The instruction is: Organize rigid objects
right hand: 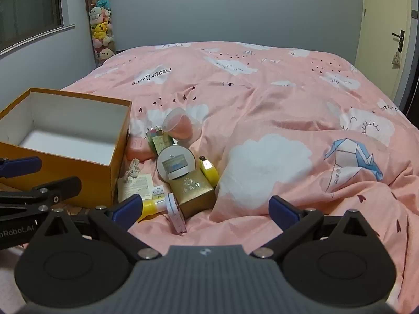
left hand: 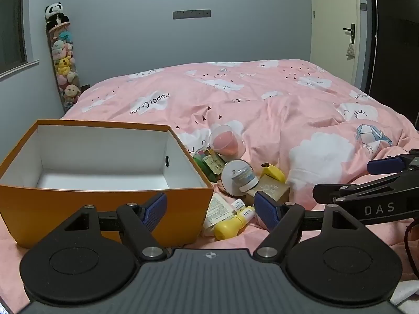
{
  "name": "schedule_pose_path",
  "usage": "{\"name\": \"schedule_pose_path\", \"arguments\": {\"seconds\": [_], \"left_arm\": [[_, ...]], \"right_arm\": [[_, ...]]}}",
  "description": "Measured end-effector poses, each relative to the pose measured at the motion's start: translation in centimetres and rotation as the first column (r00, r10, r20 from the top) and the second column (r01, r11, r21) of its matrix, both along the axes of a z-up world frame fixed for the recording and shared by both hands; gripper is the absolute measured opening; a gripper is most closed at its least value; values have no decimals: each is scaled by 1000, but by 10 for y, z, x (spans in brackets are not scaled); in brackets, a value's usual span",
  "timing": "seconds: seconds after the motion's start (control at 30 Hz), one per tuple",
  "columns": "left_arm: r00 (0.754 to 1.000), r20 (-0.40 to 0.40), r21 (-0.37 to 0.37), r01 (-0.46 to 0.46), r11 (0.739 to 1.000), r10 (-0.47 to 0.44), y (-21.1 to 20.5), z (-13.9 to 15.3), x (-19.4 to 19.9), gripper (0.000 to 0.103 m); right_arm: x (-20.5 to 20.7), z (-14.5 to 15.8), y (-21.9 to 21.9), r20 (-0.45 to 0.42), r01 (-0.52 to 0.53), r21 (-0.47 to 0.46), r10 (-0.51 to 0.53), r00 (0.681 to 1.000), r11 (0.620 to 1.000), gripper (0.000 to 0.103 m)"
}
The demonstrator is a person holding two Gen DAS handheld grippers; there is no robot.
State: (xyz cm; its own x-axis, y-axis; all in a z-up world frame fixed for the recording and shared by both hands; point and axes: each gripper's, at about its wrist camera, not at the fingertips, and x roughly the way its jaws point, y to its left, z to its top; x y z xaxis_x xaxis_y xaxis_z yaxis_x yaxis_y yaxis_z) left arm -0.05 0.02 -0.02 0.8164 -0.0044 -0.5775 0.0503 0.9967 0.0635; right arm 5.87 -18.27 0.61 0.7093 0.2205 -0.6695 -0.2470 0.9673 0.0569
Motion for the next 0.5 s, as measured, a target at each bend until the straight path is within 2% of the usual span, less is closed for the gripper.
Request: {"name": "schedule_pose_path", "arguments": {"seconds": [0.27, 0.3, 0.5], "left_arm": [[1000, -17, 4, 16, 1000, -16, -1, 0, 1, 89], [1000, -22, 5, 17, 1000, -17, -2, -3, 4, 89], [999, -29, 5, 16, 1000, -15, -2, -3, 5, 89]], "right_arm": [[0, 5, -1, -1, 12, -13, -12, 1000, 1000, 100], [1, -4, 3, -16, 2, -7, -2, 1000, 1000, 100], [2, -6, 3, -38, -3, -4, 3, 999, 1000, 100]]}}
